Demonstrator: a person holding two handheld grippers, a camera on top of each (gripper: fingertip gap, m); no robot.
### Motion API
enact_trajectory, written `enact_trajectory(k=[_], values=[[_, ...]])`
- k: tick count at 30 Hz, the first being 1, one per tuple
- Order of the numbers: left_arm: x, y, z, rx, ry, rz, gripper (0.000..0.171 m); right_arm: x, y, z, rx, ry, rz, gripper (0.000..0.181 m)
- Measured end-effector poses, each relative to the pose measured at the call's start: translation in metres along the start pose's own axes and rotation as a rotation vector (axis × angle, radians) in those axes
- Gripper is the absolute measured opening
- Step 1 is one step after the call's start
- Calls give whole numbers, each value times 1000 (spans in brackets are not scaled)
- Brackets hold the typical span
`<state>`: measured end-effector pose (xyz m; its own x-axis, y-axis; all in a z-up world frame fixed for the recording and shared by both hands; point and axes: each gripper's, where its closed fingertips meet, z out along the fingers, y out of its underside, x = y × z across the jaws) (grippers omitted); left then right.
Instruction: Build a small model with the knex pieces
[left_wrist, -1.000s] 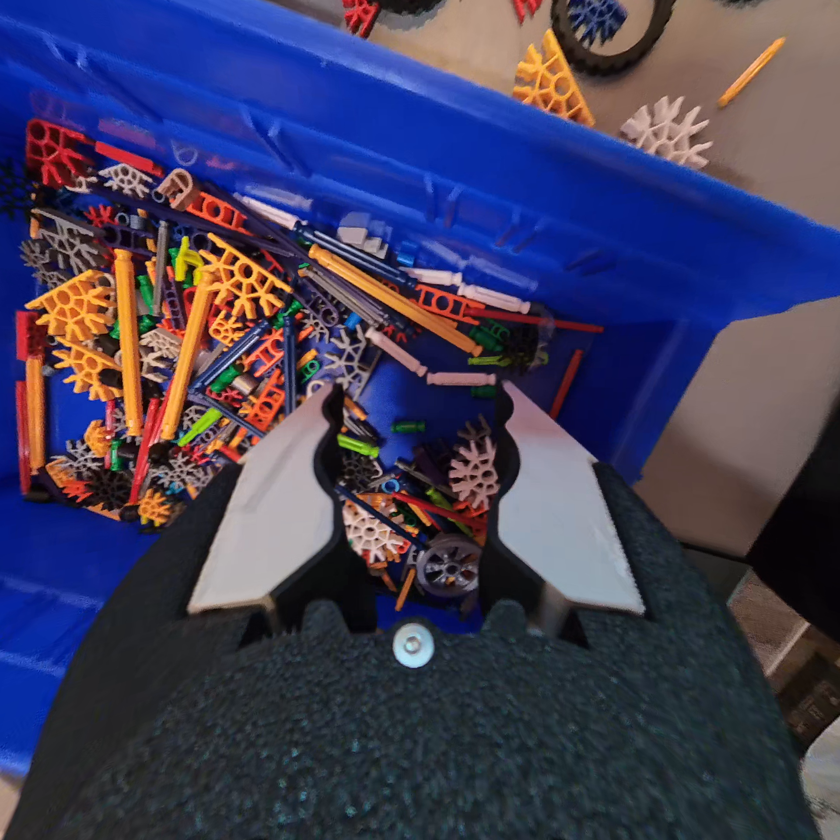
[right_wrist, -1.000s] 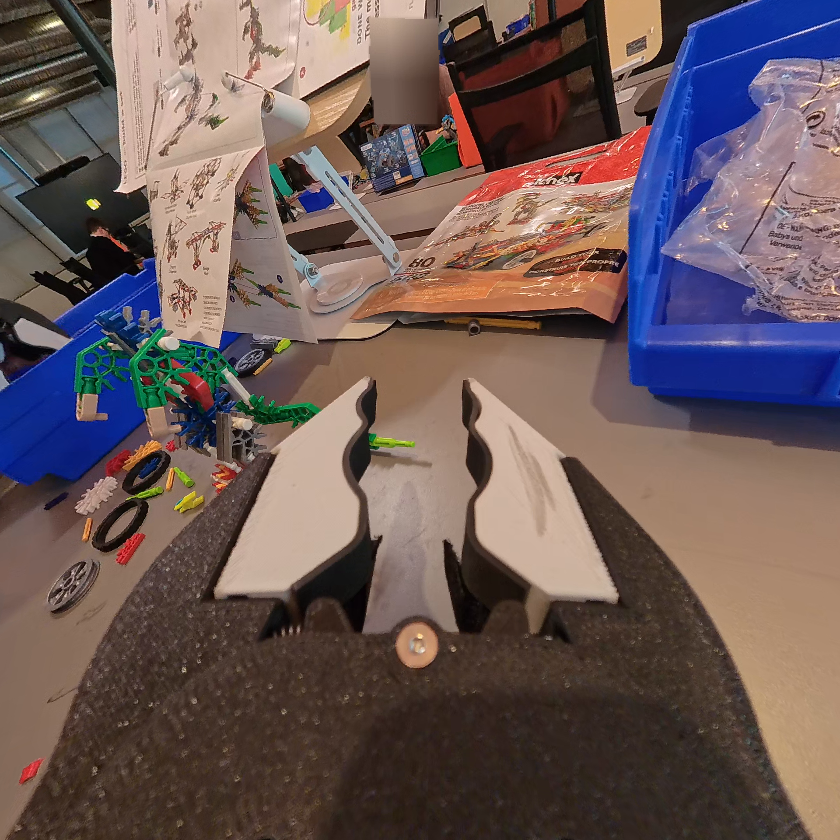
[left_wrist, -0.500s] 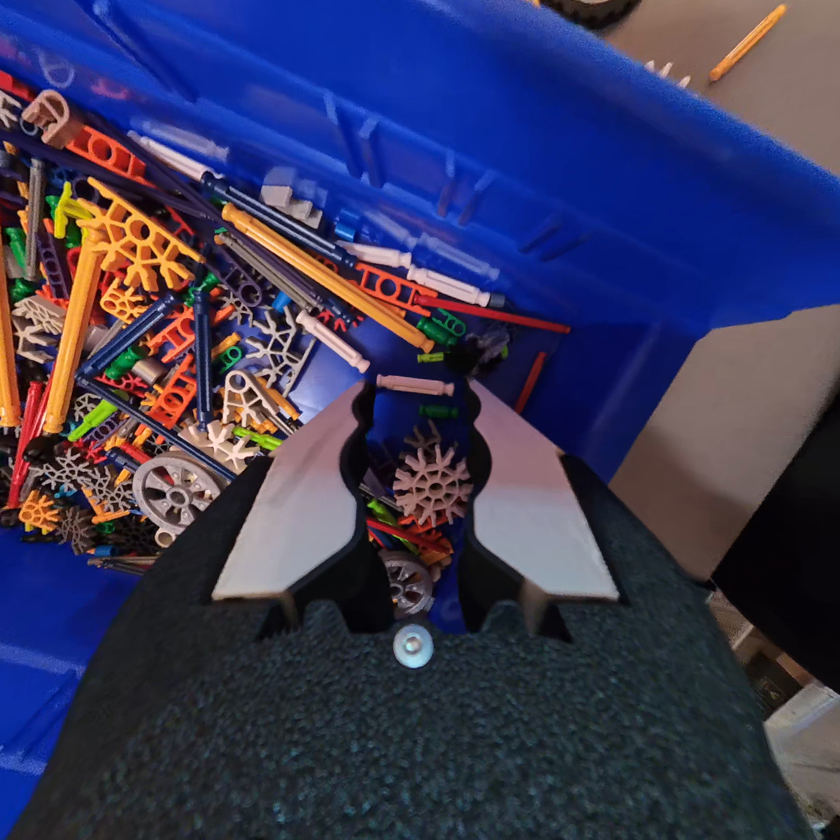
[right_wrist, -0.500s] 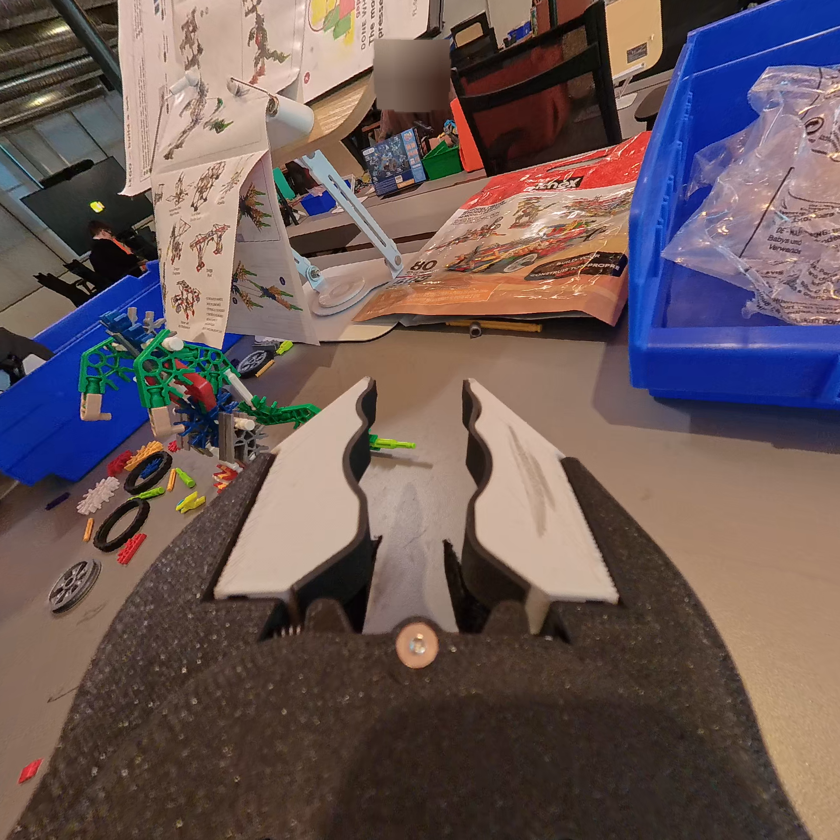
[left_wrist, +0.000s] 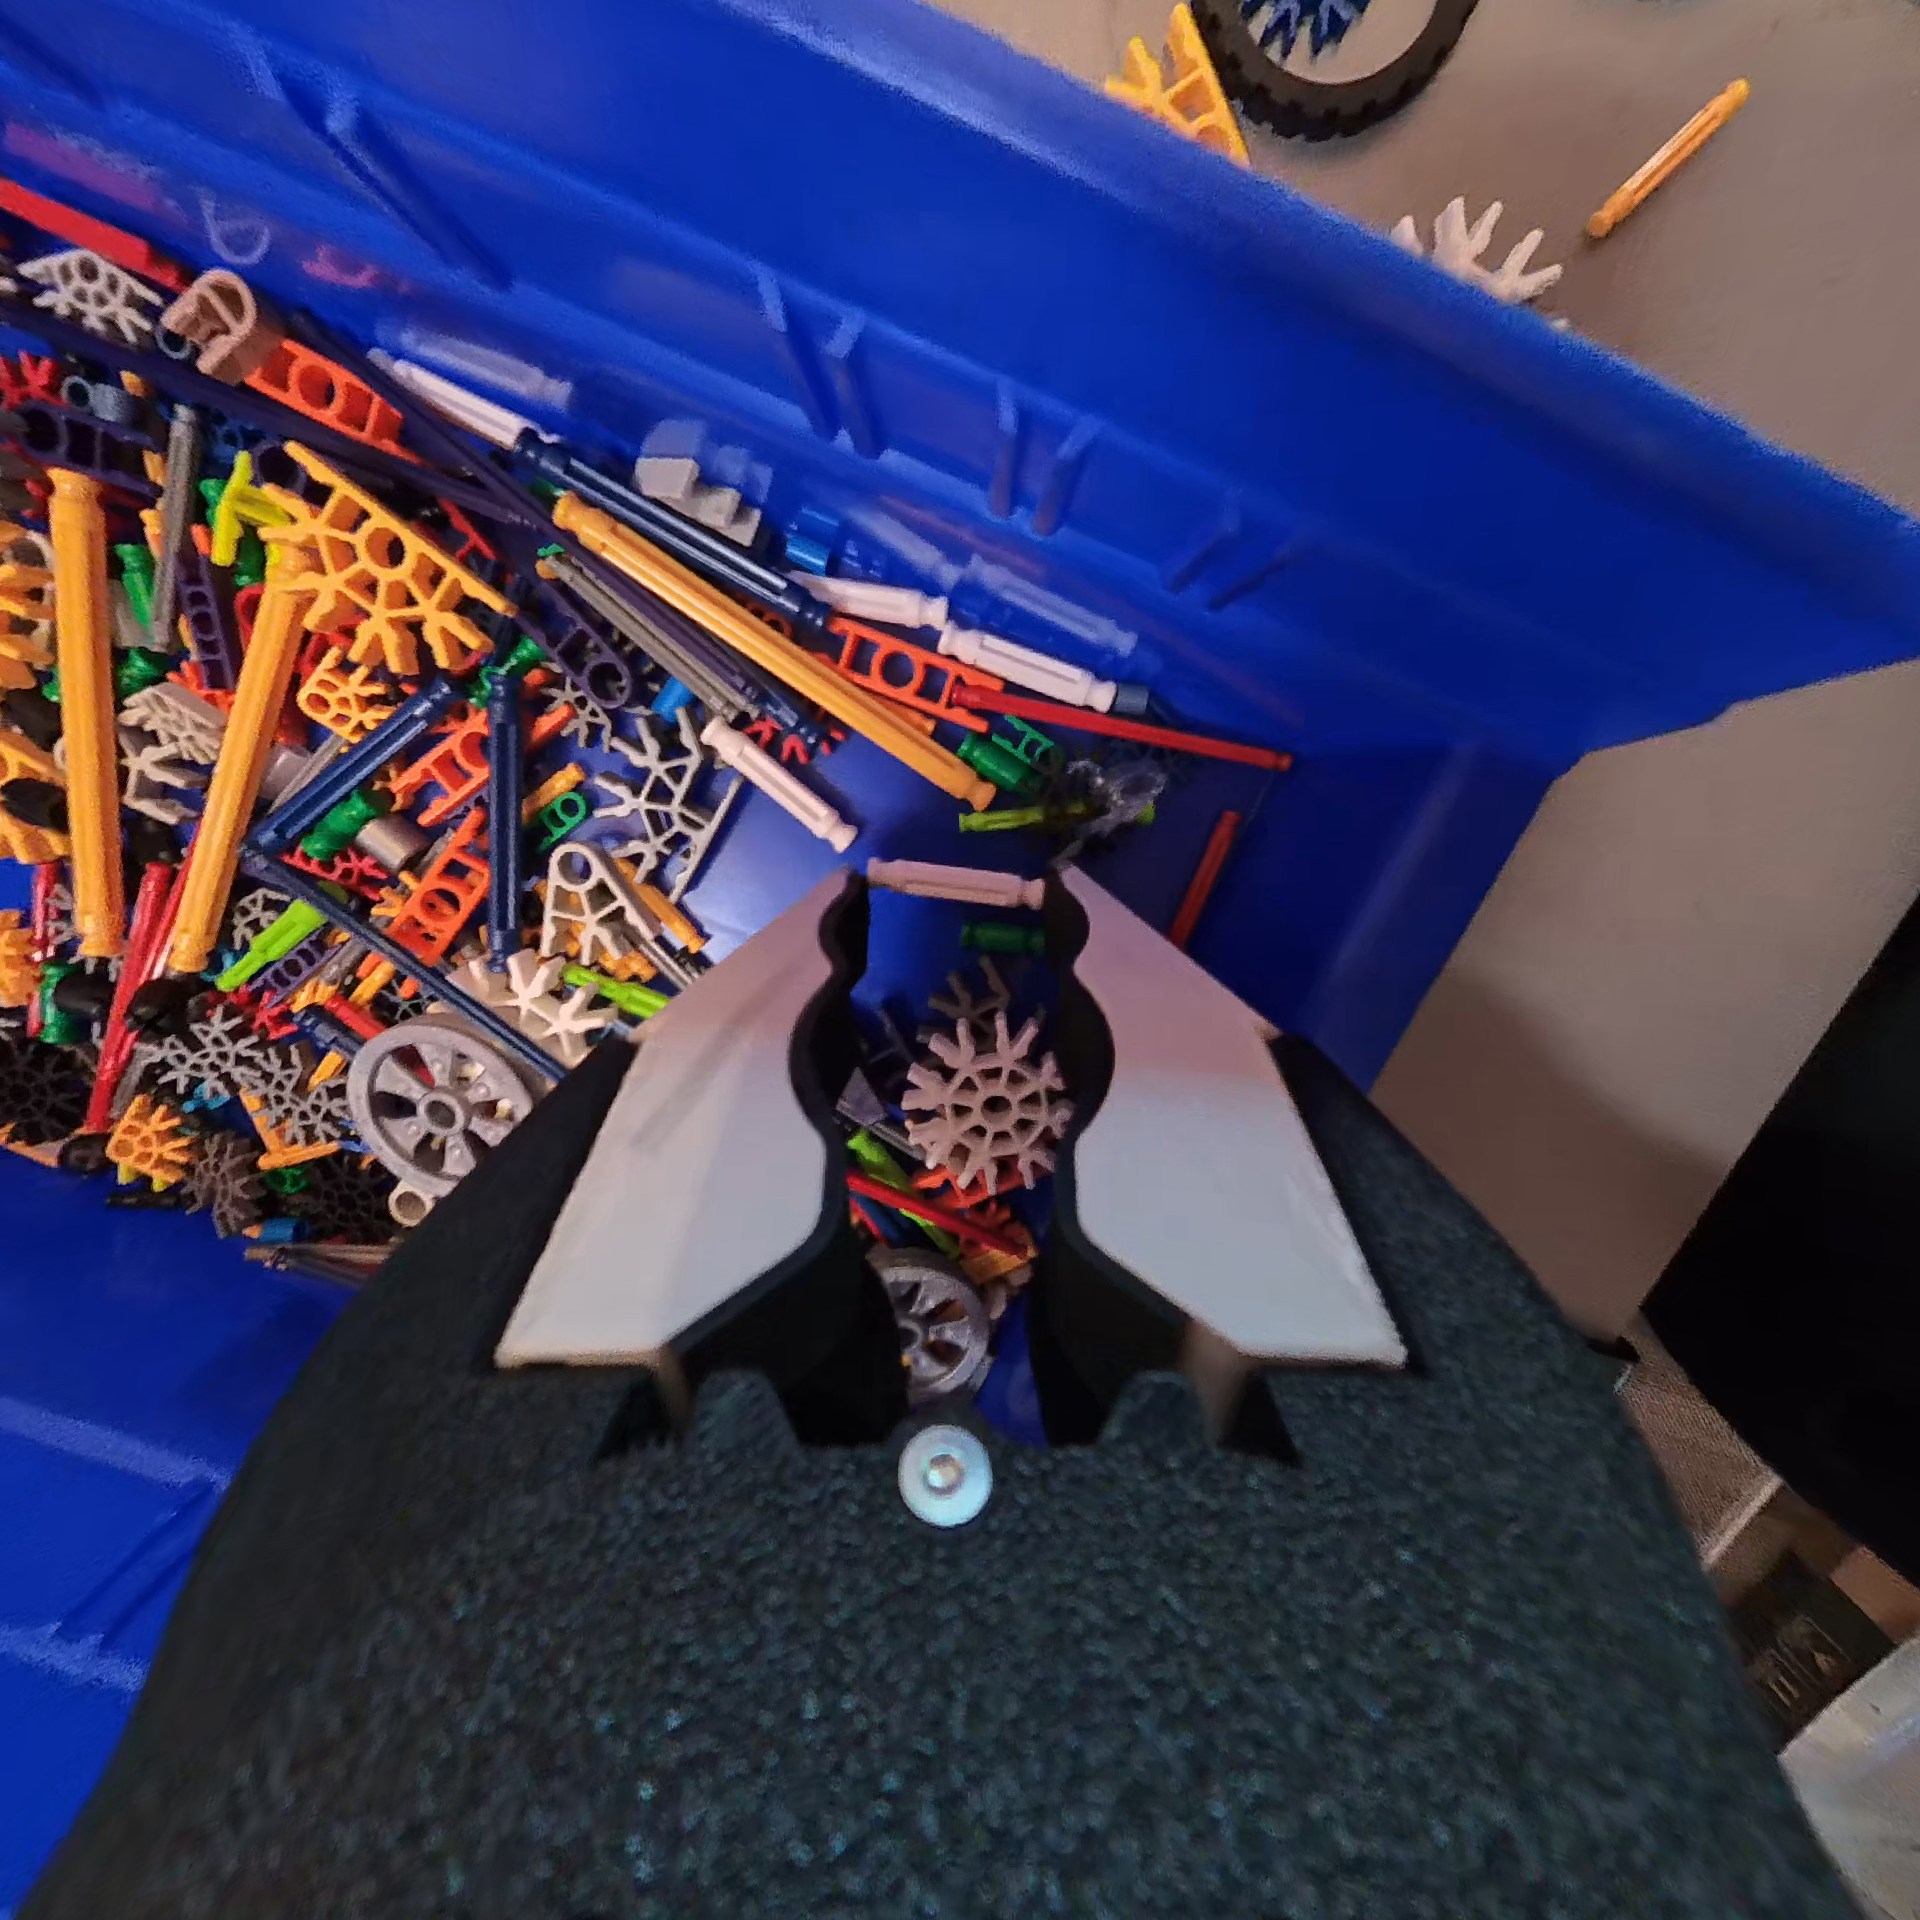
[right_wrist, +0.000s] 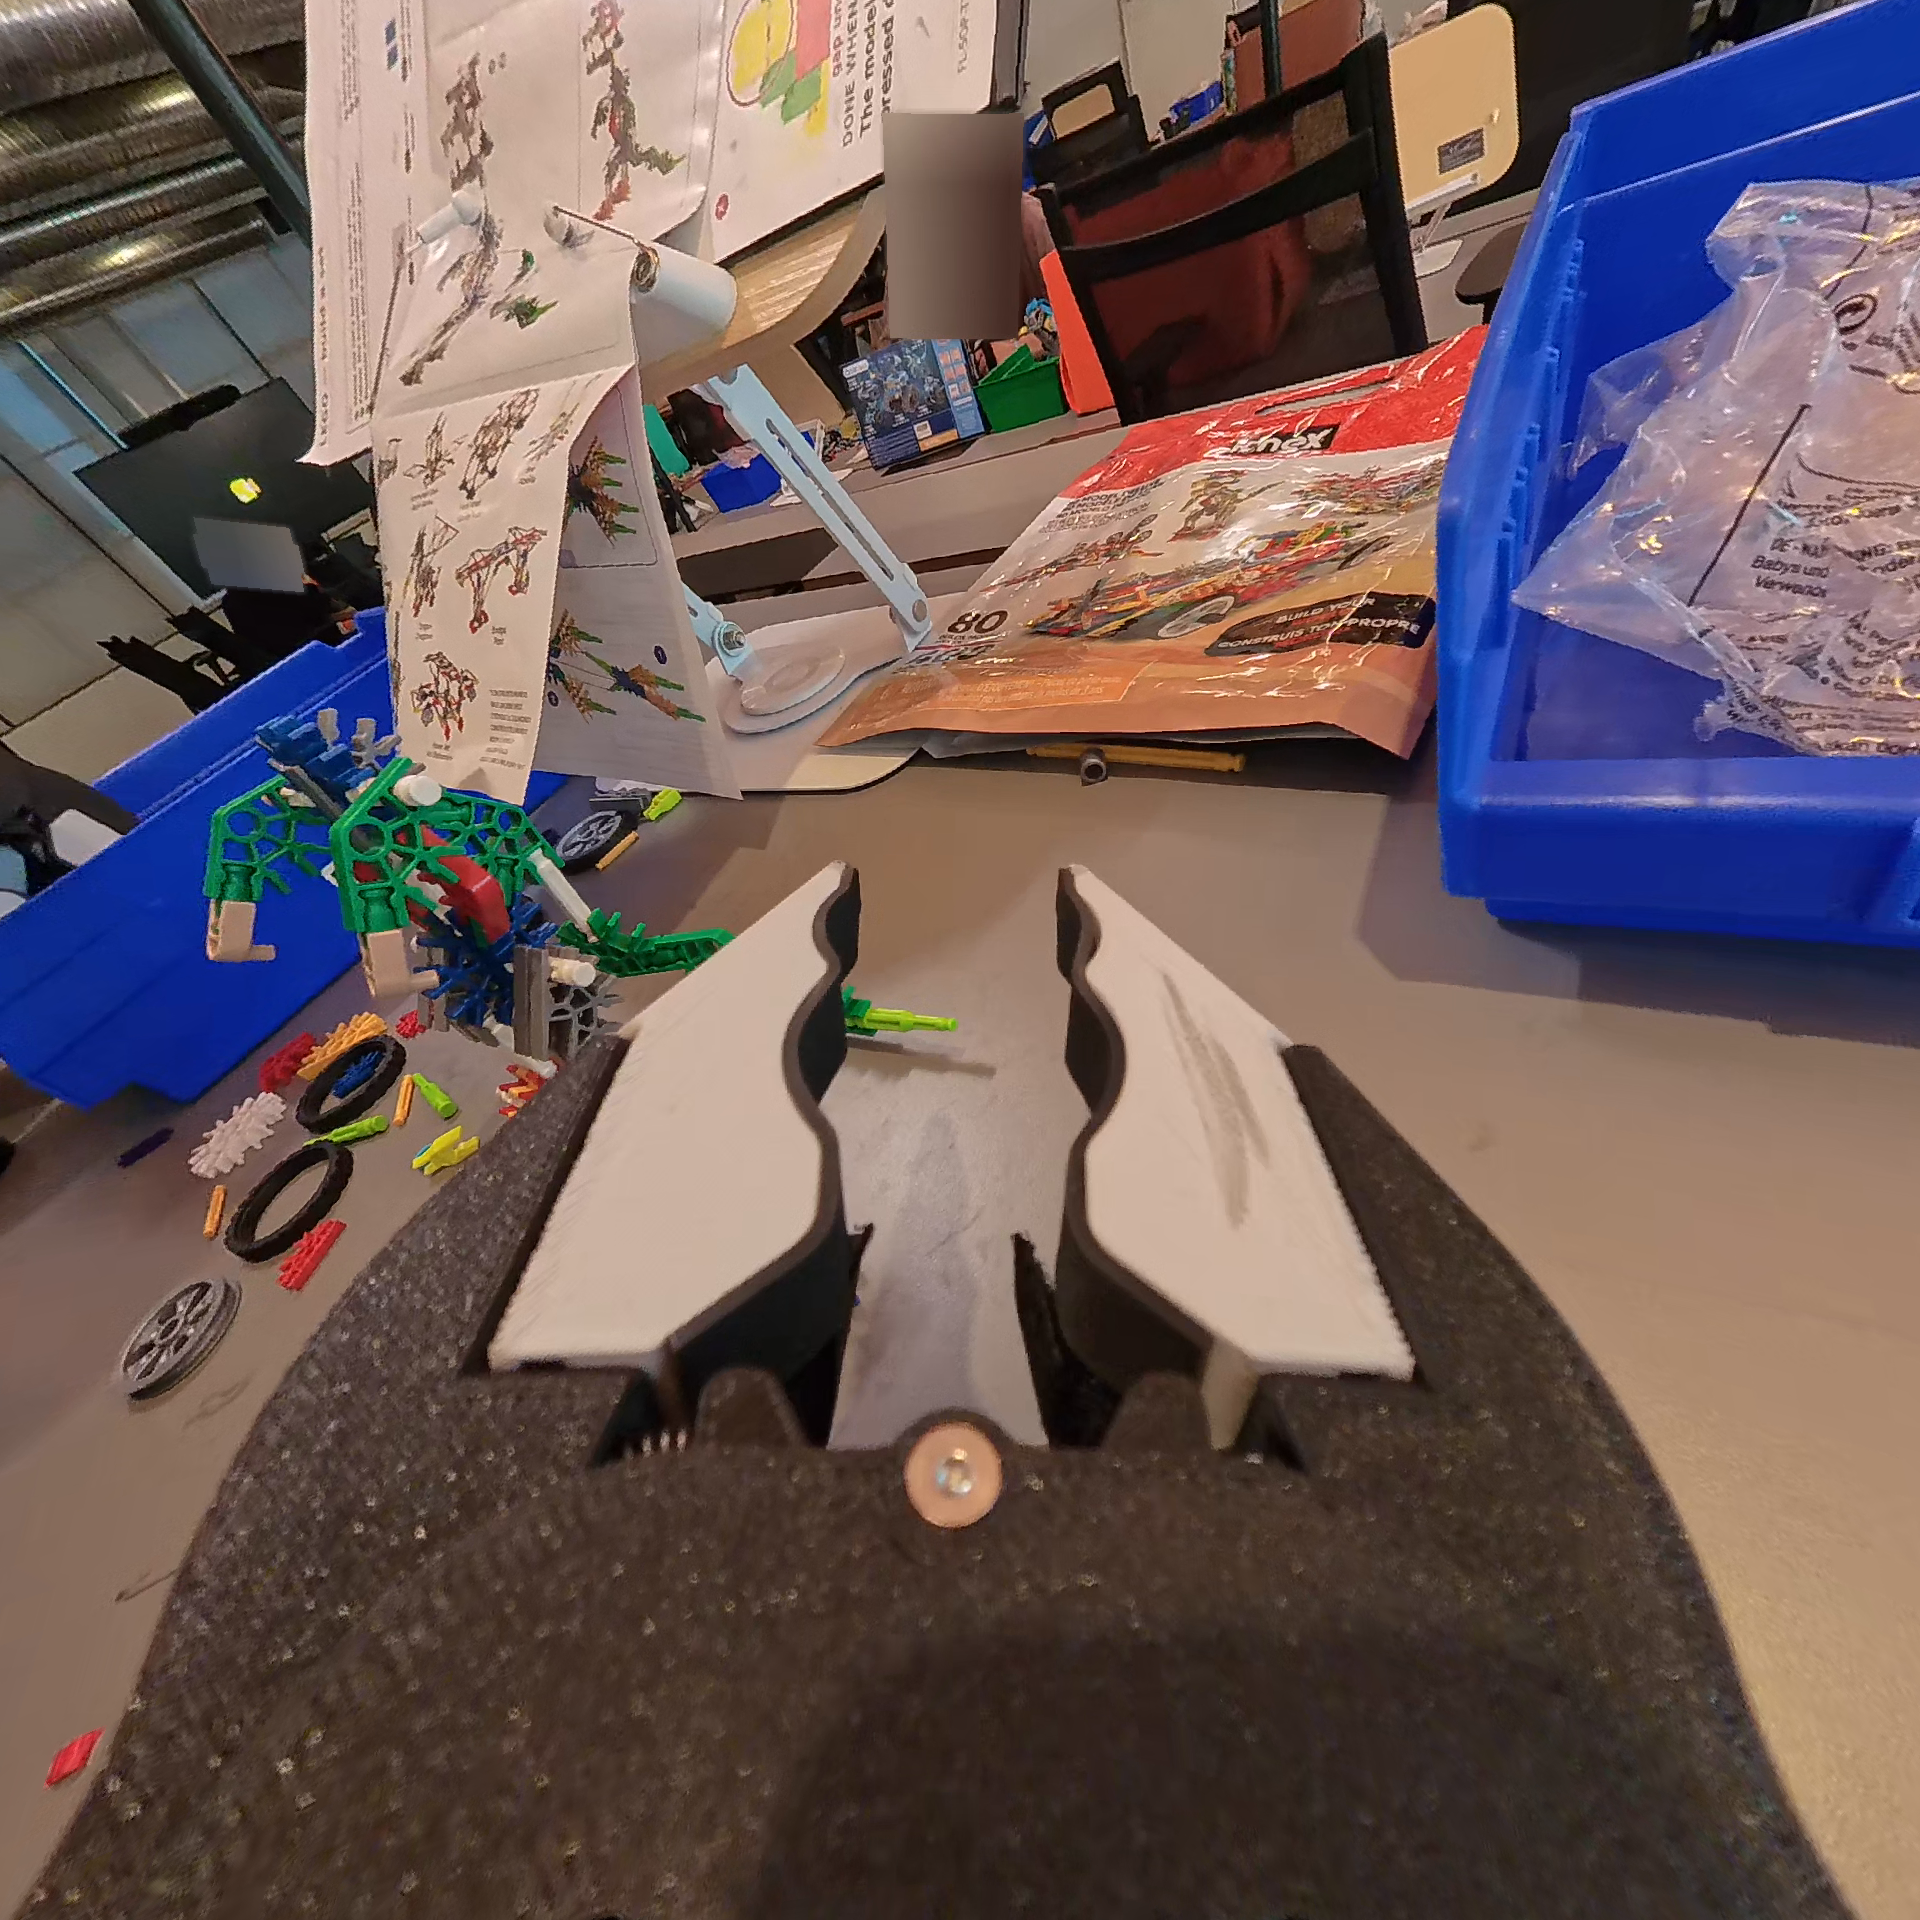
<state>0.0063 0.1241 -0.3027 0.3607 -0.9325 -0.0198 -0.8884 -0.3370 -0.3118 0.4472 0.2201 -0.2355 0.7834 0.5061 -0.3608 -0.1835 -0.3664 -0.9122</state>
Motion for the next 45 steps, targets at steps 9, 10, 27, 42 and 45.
enact_trajectory(k=[9,10,27,42,45], values=[[-26,-24,-45,79,-99,-6,31,-1,-1,-1,10,0,-5,38],[-30,-27,-49,88,-115,3,32,-1,-1,-1,12,0,-5,38],[-12,-112,-81,289,-120,121,32,-1,-3,-2,22,1,-11,38],[59,-157,25,-10,-5,407,32,-1,-4,-4,35,0,-10,38],[59,-156,27,-26,4,400,38,-1,-4,-4,36,-1,-9,38]])
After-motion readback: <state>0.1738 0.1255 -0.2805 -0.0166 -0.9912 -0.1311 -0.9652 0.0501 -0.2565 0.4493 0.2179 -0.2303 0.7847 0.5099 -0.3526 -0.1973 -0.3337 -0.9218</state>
